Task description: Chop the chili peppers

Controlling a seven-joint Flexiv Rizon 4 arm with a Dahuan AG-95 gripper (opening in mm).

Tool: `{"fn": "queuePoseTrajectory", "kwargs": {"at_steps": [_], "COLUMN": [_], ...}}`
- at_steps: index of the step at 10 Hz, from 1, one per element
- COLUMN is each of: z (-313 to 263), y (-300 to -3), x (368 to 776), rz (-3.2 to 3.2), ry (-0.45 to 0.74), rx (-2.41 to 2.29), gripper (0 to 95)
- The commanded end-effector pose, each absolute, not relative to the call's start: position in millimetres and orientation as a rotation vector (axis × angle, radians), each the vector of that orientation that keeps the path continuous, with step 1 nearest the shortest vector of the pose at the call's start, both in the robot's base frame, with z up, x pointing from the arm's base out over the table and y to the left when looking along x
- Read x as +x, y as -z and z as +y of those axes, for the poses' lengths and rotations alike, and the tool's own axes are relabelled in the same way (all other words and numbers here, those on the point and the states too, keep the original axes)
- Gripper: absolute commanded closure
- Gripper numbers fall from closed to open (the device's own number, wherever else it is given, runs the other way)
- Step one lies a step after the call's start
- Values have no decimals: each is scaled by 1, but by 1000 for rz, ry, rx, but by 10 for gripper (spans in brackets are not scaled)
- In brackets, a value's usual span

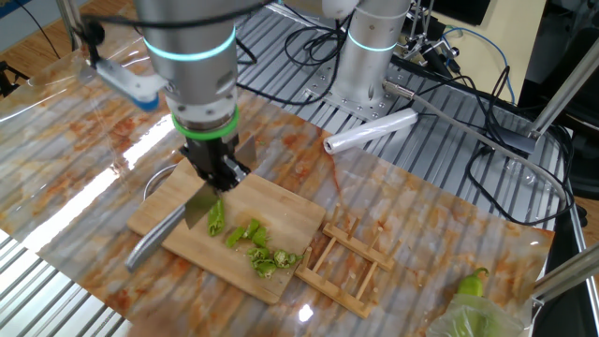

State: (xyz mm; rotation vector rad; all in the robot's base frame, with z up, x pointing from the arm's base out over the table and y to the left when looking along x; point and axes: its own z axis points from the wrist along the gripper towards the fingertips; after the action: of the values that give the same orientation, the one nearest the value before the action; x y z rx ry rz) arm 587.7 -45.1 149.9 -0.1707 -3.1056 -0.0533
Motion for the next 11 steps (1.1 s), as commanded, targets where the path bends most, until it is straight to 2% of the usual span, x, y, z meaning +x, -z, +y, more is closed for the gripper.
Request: {"fn": "queuePoseTrajectory", "kwargs": {"at_steps": [1,11], "z": [-48,-48], "y": [-162,-173], "x": [592,593], "rz": [-3068,-3213], "ry": [23,102], "rx": [-210,-27], "gripper": [950,950]}}
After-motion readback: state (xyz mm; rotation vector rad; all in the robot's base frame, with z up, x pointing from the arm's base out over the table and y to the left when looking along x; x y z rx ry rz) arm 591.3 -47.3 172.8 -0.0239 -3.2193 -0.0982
